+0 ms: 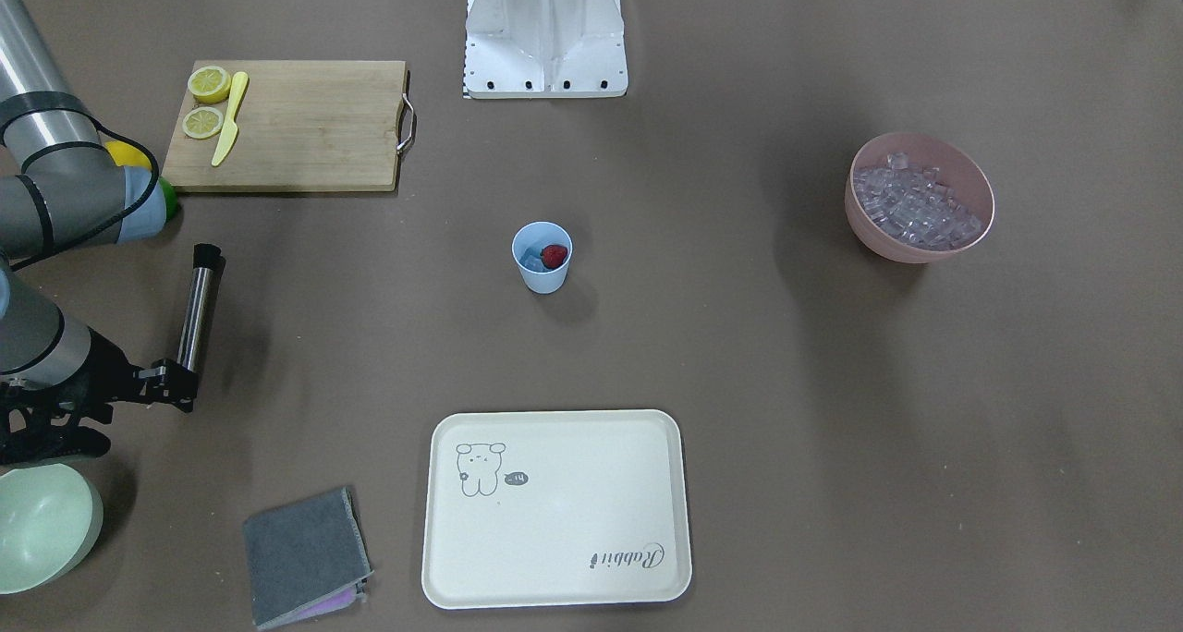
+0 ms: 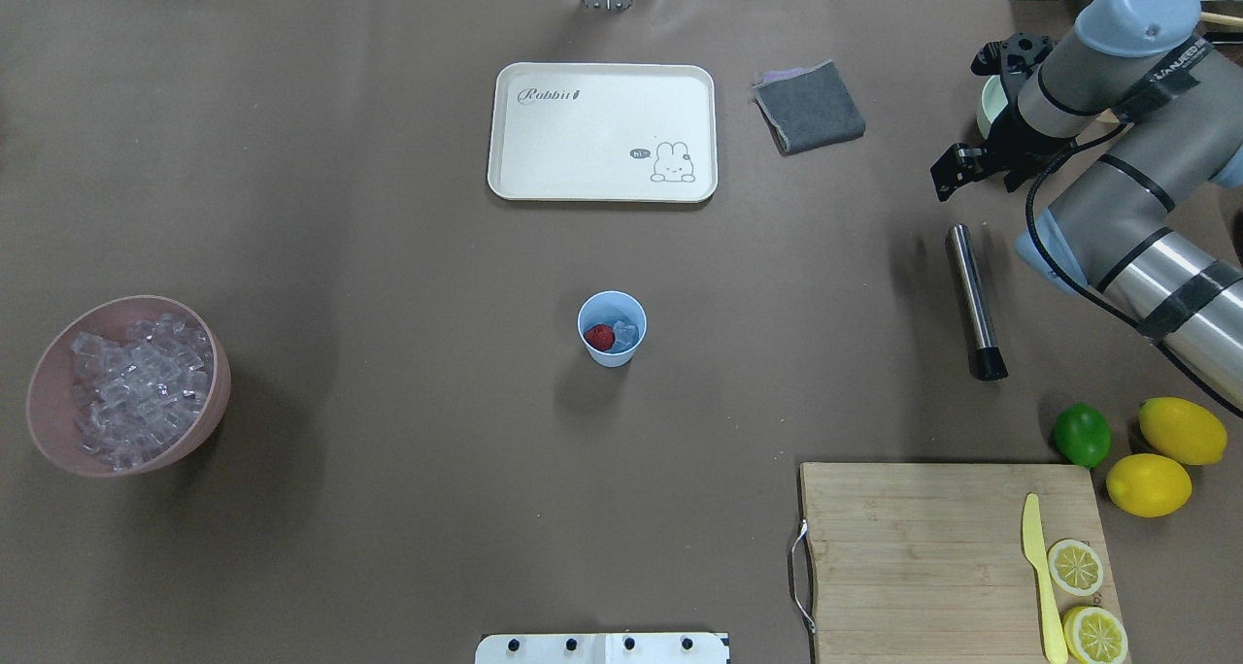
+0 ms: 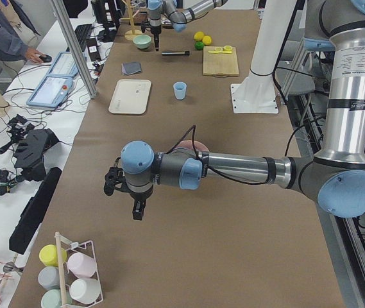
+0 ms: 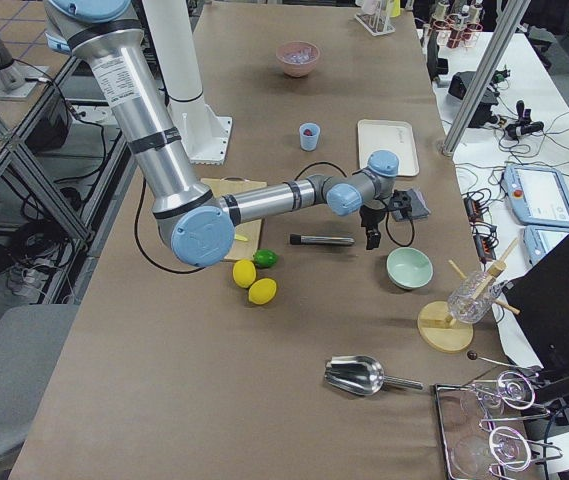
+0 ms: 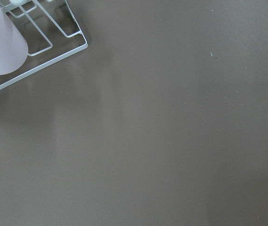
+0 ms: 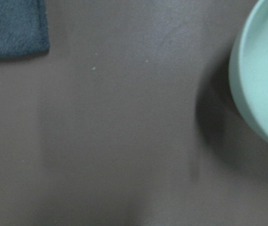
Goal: Mash ice and strawberries in cup
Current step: 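Move the right gripper to the standing metal pestle and grasp it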
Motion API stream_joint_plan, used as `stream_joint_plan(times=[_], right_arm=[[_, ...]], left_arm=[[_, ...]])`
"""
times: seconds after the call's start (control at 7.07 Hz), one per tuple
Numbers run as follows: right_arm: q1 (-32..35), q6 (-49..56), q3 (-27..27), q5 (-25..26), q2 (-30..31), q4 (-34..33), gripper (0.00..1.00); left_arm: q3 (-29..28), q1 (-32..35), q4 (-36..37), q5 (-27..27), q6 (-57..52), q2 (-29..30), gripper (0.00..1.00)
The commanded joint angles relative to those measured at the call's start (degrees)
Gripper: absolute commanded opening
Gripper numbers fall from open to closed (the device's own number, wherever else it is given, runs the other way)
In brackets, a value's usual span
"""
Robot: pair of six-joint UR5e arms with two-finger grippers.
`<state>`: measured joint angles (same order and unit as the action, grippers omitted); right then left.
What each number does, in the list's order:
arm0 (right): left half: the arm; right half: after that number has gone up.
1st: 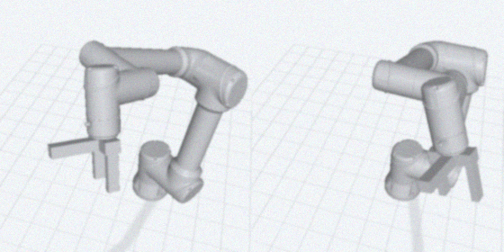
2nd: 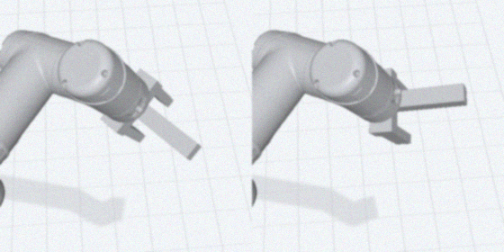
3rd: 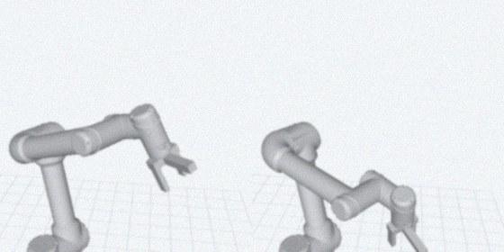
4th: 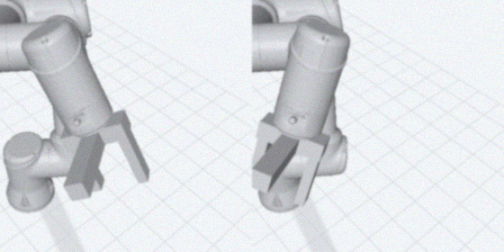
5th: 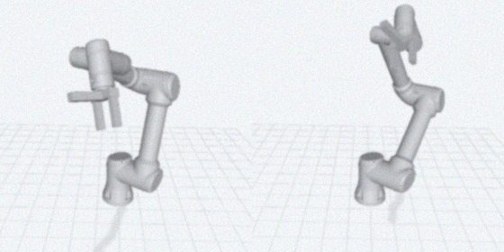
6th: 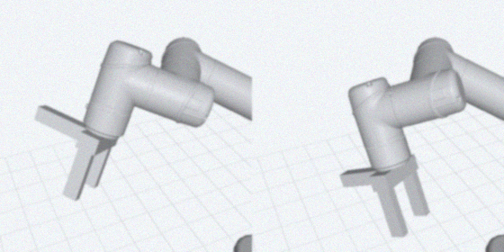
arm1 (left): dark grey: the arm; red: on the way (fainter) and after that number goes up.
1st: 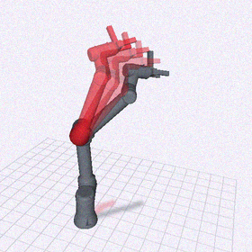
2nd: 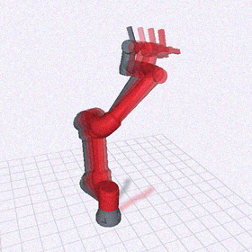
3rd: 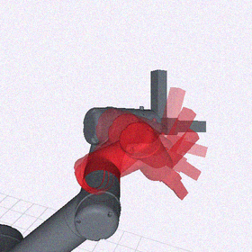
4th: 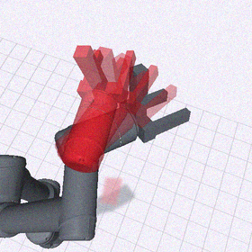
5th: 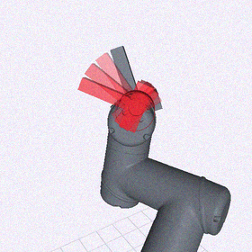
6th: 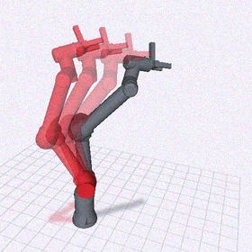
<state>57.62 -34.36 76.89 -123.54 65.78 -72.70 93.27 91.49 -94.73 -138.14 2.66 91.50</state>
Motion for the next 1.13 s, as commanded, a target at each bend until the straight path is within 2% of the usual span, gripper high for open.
stream_joint_plan(times=[0.0, 0.14, 0.42, 0.85, 0.99], right_arm=[[-2.68, -0.88, 0.62, -0.13, 0.75, 0.10, 0.97], [-2.78, -0.88, 1.50, -0.13, 1.62, 0.10, 0.93], [-2.86, -0.70, 1.59, -0.13, 3.30, 0.19, 0.62], [-4.00, -1.67, 3.08, -0.13, 4.71, 0.10, 0.52], [-4.27, -2.19, 3.43, -0.13, 4.97, 0.19, 0.44]], left_arm=[[1.04, 0.00, 0.16, 0.15, 0.07, -0.53, 0.97], [1.04, 0.00, 0.16, 0.16, 0.07, -0.53, 0.97], [1.30, 0.00, 0.25, 0.16, 0.24, -0.44, 0.97], [1.13, -0.09, 0.33, 0.42, 0.24, -0.09, 0.97], [1.30, -0.09, 0.33, 0.42, 0.24, 0.00, 0.97]])
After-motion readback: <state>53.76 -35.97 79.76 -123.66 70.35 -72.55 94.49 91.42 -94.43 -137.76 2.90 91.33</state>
